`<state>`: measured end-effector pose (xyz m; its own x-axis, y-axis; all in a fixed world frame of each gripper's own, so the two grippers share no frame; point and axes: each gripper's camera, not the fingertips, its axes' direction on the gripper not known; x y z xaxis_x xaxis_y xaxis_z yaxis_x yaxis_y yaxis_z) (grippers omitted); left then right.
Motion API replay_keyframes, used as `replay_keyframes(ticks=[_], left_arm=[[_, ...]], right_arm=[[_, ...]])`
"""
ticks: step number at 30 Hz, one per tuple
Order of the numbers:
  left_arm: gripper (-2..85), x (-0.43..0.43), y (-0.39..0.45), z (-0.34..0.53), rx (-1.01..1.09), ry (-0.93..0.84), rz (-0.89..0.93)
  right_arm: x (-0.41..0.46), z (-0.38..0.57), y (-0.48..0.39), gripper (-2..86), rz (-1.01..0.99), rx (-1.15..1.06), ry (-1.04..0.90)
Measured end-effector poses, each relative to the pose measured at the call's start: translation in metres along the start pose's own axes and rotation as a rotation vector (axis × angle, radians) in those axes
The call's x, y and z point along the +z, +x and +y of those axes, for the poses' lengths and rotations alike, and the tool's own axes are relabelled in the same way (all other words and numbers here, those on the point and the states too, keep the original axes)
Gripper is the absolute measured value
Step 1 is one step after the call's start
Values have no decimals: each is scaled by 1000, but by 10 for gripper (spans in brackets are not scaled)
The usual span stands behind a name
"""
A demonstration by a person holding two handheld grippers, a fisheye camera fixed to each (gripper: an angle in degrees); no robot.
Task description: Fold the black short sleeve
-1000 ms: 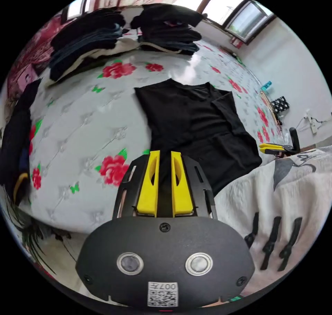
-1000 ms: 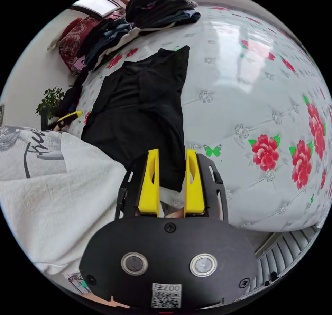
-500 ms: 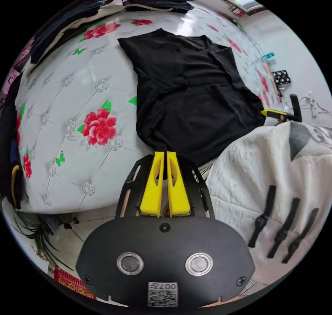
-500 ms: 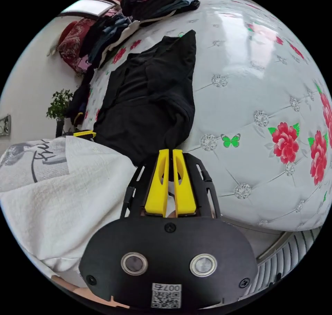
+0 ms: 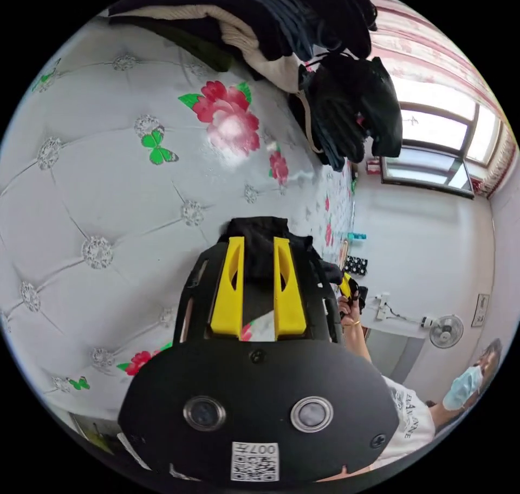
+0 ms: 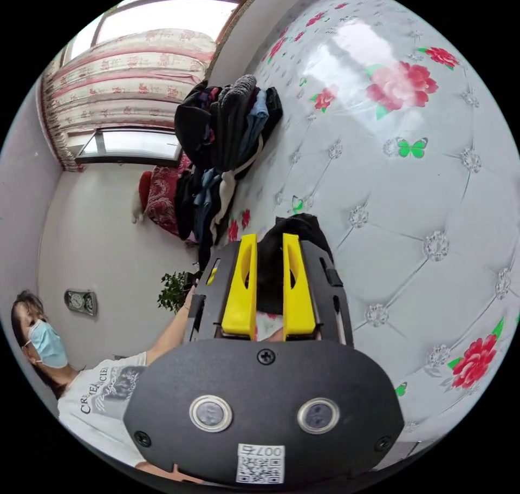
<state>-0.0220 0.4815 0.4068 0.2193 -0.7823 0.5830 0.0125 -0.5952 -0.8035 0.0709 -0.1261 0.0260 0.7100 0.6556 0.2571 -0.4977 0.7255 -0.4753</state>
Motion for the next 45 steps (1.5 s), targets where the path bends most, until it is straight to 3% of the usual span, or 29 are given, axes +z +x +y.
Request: replay_keyframes(ticks=[6, 10, 16, 20, 24, 28, 34, 40, 45], left_arm=[[92, -5, 5, 56, 73, 95, -100], [95, -3, 41, 95, 290, 69, -261], [115, 37, 120, 98, 787, -39, -472], [98, 87, 137, 97, 964, -230, -648], [17, 93, 146, 90, 934, -237, -686], [1, 72, 154, 73, 787, -221, -561], [22, 41, 154, 35, 567, -171, -384], [79, 37, 140, 21, 333, -64, -426], [84, -9, 132, 68, 235, 98, -439]], right_arm=[[-5, 37, 43, 38, 107, 50, 60], [-2, 73, 58, 43, 152, 59, 68], [50, 38, -8, 55, 341, -269, -49], [136, 11, -75, 65, 551, -662, -234], [218, 3, -83, 55, 705, -861, -401], [250, -14, -58, 26, 752, -818, -492], [210, -61, -47, 6, 666, -731, -280], [179, -101, 4, 38, 556, -464, -188], [63, -55, 68, 75, 398, -199, 77]])
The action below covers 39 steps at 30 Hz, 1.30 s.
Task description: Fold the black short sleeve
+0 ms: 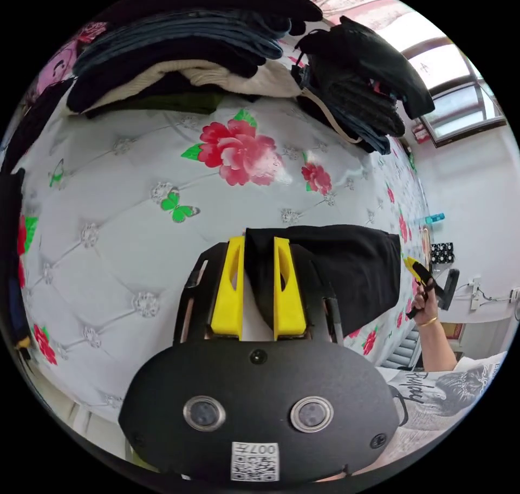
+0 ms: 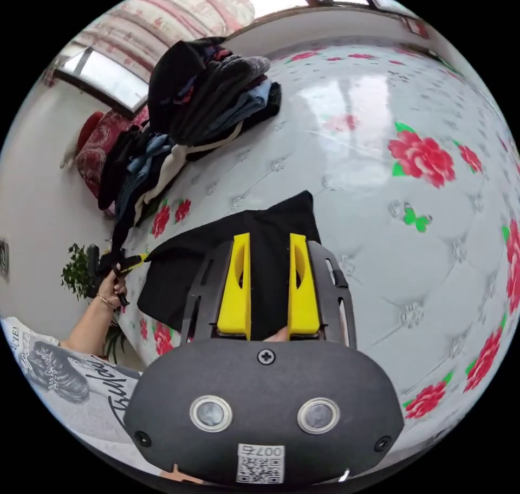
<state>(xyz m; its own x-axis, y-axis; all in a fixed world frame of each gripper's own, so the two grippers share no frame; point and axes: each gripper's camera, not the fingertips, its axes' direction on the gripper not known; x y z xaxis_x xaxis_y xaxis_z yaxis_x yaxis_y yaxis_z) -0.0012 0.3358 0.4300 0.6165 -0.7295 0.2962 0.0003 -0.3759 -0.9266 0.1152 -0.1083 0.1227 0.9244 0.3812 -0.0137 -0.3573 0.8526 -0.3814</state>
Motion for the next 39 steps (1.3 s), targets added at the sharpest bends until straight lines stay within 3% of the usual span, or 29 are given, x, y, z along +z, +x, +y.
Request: replay_keyframes(ticks=[5, 9, 14, 16, 19, 21, 24, 26, 29, 31, 35, 39], left_arm=[[88, -39, -27, 68, -150, 53, 40], [94, -37, -25, 89, -160, -4, 181], [96, -29, -7, 97, -108, -75, 216], [96, -35, -8, 100, -104, -77, 244], [96, -49, -20, 106, -91, -72, 247], [97, -57, -32, 112, -107, -66, 259], [97, -68, -53, 123, -151, -48, 290], [99, -73, -64, 130, -175, -35, 318], [104, -82, -76, 142, -186, -14, 383], [109, -83, -79, 146, -170, -18, 419], [126, -80, -86, 153, -134, -34, 529], [154, -71, -86, 150, -119, -47, 605]], right_arm=[[-22, 77, 87, 87, -158, 275, -14], [-3, 94, 100, 75, -197, 316, 8], [38, 48, 93, 32, -258, 274, -37], [43, 20, 63, 20, -253, 152, -36], [52, -17, -33, 11, -215, -211, -81], [71, -14, -130, 13, -202, -565, -159], [122, 21, -211, 24, -266, -806, -301], [163, 45, -231, 36, -287, -841, -392], [215, 64, -222, 54, -307, -756, -506], [222, 60, -196, 62, -312, -664, -480], [221, 32, -103, 77, -208, -430, -417], [236, 20, -9, 86, -260, -147, -439]])
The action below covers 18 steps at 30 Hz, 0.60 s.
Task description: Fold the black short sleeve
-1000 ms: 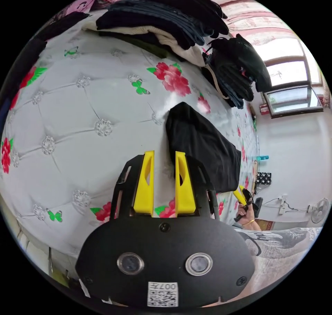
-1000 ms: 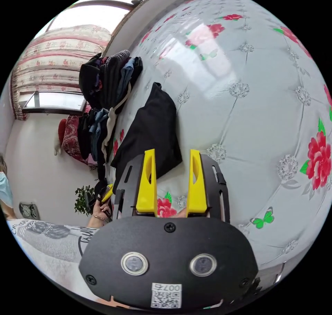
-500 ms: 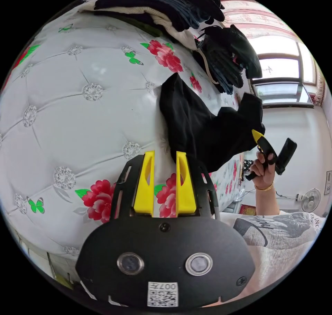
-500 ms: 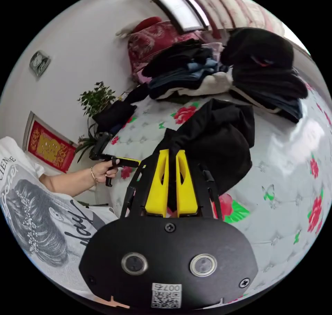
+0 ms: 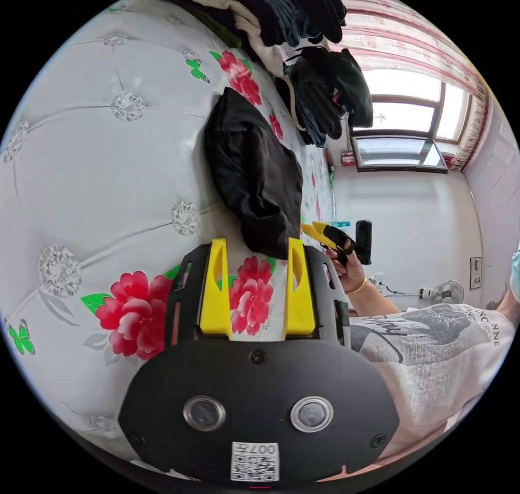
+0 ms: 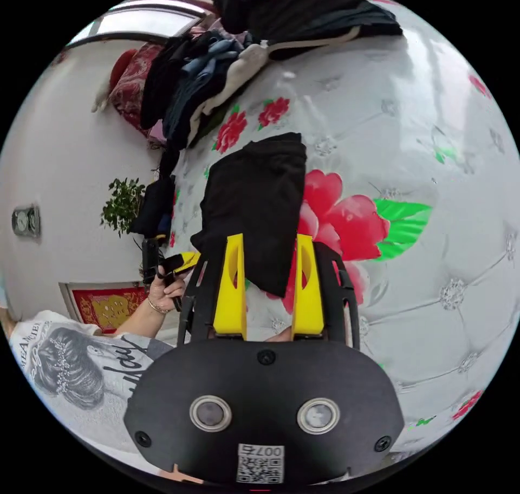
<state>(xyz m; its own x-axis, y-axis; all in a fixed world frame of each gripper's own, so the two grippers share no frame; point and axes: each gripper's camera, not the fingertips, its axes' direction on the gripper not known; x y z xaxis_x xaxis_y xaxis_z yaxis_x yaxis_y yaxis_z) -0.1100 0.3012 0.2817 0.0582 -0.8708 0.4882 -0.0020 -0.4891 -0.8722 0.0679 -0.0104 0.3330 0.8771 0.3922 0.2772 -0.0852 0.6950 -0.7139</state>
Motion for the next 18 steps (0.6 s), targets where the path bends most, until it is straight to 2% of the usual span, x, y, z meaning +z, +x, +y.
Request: replay_keyframes(ticks=[5, 8, 11, 16, 18], left_arm=[[168, 14, 6, -14, 34, -36, 12], [57, 26, -6, -20, -55, -48, -42], [46, 24, -7, -25, -22, -28, 6], [43, -45, 9, -68, 118, 118, 76], [42, -91, 17, -86, 158, 203, 72]], right_arm=[[40, -2, 35, 74, -92, 84, 11], [68, -15, 42, 51, -137, 97, -26], [86, -24, 42, 28, -217, 100, -43], [107, -55, -3, 10, -366, 9, -22], [124, -77, -52, 7, -440, -88, 3]])
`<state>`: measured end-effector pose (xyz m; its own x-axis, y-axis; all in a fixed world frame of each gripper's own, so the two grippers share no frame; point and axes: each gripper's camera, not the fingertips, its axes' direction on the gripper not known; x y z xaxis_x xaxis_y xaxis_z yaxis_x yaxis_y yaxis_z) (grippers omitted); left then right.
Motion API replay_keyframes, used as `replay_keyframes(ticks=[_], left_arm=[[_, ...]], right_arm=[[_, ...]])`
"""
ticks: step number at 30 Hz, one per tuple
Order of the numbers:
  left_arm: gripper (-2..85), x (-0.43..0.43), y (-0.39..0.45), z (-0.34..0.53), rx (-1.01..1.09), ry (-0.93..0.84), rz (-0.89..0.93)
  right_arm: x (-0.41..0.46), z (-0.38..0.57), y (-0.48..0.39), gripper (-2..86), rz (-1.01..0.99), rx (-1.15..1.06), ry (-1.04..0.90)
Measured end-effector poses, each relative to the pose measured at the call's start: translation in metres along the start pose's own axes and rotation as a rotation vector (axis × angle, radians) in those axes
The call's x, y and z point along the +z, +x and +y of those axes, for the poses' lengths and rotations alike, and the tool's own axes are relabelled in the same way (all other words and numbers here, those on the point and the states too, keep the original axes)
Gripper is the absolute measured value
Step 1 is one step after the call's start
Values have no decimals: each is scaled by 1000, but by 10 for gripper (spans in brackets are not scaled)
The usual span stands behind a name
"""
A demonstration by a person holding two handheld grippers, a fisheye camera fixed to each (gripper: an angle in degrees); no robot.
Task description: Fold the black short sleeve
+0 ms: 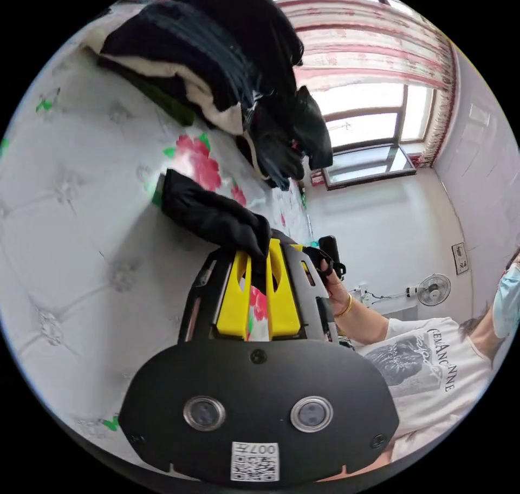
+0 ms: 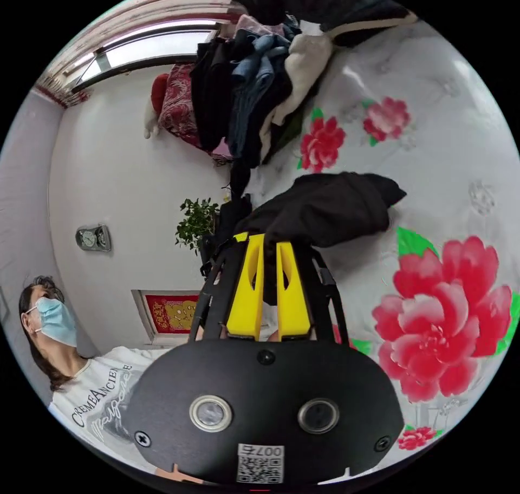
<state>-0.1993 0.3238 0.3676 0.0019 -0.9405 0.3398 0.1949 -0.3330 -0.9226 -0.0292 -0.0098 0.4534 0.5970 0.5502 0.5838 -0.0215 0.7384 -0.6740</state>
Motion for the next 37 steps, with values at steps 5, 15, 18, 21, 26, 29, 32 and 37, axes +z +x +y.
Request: replay_keyframes(ticks=[5, 15, 18, 21, 26, 29, 32, 37], left_arm=[[40, -141, 54, -35, 185, 196, -179], [82, -316, -8, 142, -313, 480, -808], [82, -270, -24, 250, -336, 533, -843], [74, -204, -38, 340, -414, 555, -876], [67, -93, -33, 417, -368, 447, -655], [68, -36, -12, 436, -281, 338, -633], [73, 51, 31, 467, -106, 154, -599], [67, 130, 81, 515, 111, -20, -520]], right_arm=[[123, -33, -99, 9, -158, -240, -49], [416, 114, -131, 41, 57, -546, -448], [434, 197, -64, 38, 346, -703, -610], [422, 291, 9, 33, 662, -901, -782], [387, 436, 113, 28, 1063, -1115, -1034], [382, 483, 155, 20, 1117, -1040, -1098], [391, 502, 181, 10, 1094, -897, -1022], [415, 516, 203, 2, 1103, -876, -918]])
